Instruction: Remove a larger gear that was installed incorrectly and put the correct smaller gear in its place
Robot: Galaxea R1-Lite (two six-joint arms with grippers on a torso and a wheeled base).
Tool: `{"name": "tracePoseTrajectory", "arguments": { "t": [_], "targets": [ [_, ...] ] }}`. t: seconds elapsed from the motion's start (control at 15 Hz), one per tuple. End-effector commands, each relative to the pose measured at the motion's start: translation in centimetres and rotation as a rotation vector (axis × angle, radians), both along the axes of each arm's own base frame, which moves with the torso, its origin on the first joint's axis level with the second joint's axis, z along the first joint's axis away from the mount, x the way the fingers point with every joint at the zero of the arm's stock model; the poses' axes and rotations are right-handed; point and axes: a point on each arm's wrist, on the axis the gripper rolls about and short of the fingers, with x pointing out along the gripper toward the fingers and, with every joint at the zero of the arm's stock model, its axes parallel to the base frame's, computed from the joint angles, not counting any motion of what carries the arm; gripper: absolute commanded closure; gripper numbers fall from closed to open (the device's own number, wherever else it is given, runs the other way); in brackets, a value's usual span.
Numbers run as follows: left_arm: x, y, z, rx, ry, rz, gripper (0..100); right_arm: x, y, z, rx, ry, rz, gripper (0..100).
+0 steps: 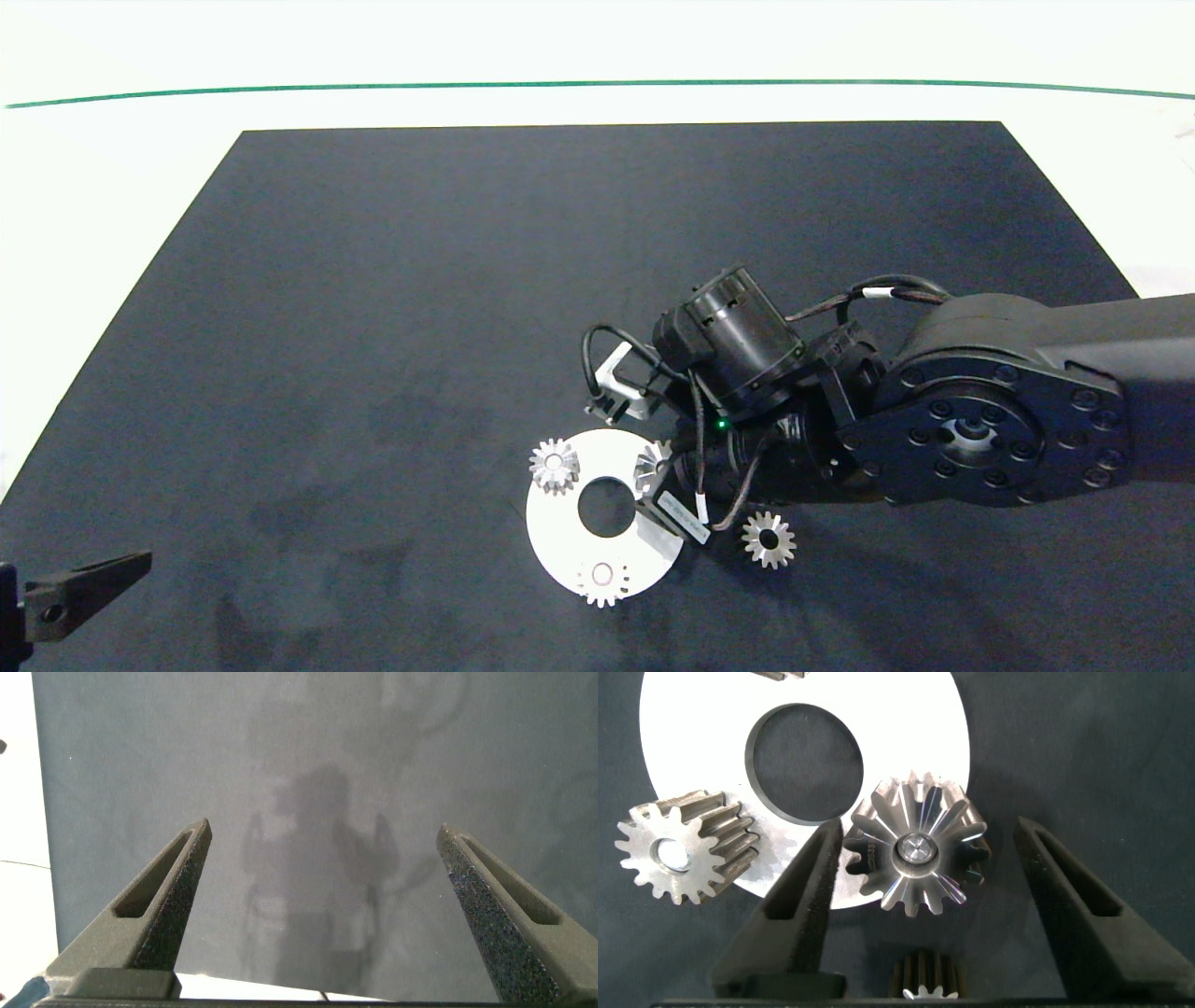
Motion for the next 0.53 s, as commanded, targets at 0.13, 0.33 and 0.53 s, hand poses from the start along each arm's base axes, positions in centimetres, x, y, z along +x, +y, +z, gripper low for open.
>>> {"name": "tracePoseTrajectory", "arguments": {
  "t": [0.13,0.33,0.53],
  "targets": [
    [-0.02,0.00,-0.01,0.000,0.001,0.001,0,-0.16,0.17,-0.03,-0.003,0.000,0.007,35],
    [0.01,0.00,-0.06,0.000,0.004,0.001,0,-0.25,0.24,-0.07,-0.005,0.000,0.009,41],
    [0.01,0.00,-0.14,0.000,0.007,0.001,0,-0.23,0.18,-0.12,-0.008,0.002,0.008,47]
  ]
}}
